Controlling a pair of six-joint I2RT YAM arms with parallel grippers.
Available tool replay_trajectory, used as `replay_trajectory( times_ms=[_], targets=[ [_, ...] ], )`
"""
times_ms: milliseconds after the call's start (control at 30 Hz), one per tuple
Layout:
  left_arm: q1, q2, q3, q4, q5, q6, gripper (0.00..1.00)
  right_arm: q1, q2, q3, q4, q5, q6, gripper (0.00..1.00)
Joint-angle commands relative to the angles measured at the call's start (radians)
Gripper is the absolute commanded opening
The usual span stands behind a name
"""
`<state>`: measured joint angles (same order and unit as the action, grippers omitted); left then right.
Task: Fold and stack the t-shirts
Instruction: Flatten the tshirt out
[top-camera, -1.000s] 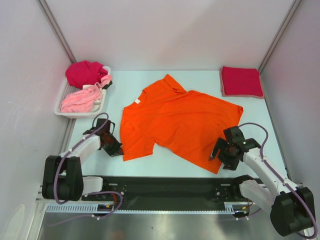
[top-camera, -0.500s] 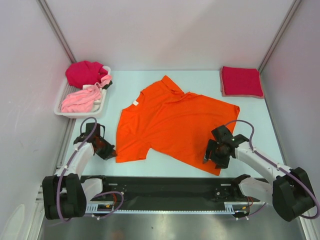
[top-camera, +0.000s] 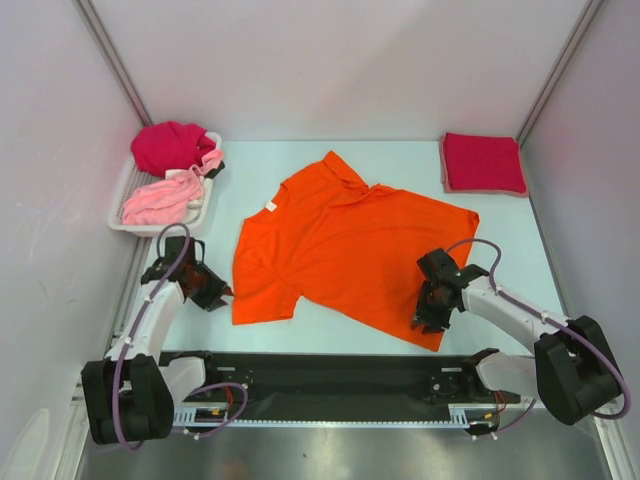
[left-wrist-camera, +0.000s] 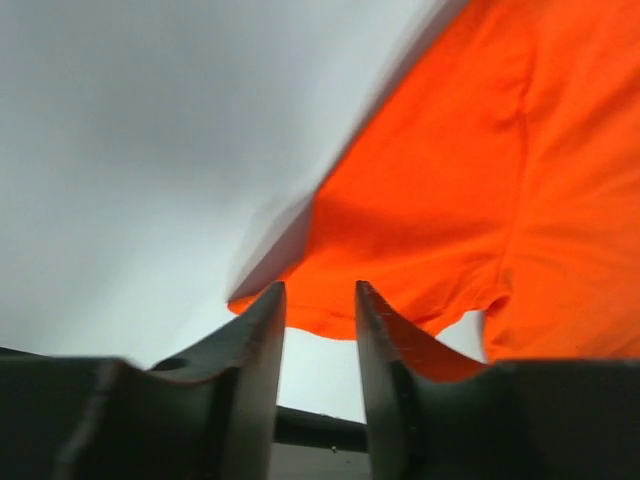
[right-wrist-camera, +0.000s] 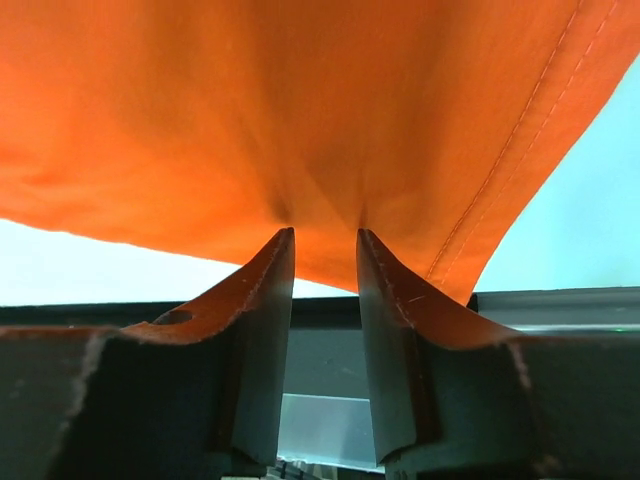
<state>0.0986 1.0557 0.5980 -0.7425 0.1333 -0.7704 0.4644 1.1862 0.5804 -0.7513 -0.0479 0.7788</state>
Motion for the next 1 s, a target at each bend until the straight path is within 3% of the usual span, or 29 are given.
replay_trajectory(
  times_ms=[0,67,200,300,433,500,533,567,633,767,967],
  targets=[
    [0.01,-0.011,0.107,-0.015,-0.06,0.063,0.42,0.005,0.029,0.041,0.012,0.046,0.007,0.37],
    [0.009,-0.008,0.131,0.012,-0.043,0.095,0.42,0.005,0.039,0.032,0.013,0.074,-0.001,0.41],
    [0.006,0.019,0.144,0.165,0.173,0.204,0.38,-0.003,0.047,-0.002,0.043,0.057,-0.009,0.42],
    [-0.033,0.065,0.161,0.265,0.215,0.217,0.38,-0.02,0.059,-0.008,0.046,0.028,-0.021,0.43],
    [-0.147,0.258,0.276,0.316,0.16,0.227,0.41,-0.039,0.078,-0.013,0.03,0.019,-0.046,0.43],
    [-0.169,0.328,0.353,0.322,0.134,0.282,0.53,-0.047,0.067,-0.01,0.027,0.003,-0.056,0.43],
    [-0.181,0.372,0.377,0.319,0.08,0.308,0.65,-0.049,0.053,-0.008,0.024,-0.003,-0.059,0.44],
    [-0.181,0.391,0.397,0.319,0.048,0.353,0.69,-0.05,0.047,-0.005,0.024,-0.006,-0.067,0.45],
    [-0.178,0.456,0.463,0.278,-0.061,0.39,0.71,-0.061,0.043,0.001,0.014,-0.016,-0.073,0.46],
    [-0.171,0.535,0.549,0.195,-0.13,0.479,0.7,-0.064,0.038,0.012,-0.005,-0.035,-0.075,0.47],
    [-0.07,0.582,0.52,0.195,-0.006,0.502,0.64,-0.067,0.035,0.006,0.035,-0.047,-0.072,0.48]
  ],
)
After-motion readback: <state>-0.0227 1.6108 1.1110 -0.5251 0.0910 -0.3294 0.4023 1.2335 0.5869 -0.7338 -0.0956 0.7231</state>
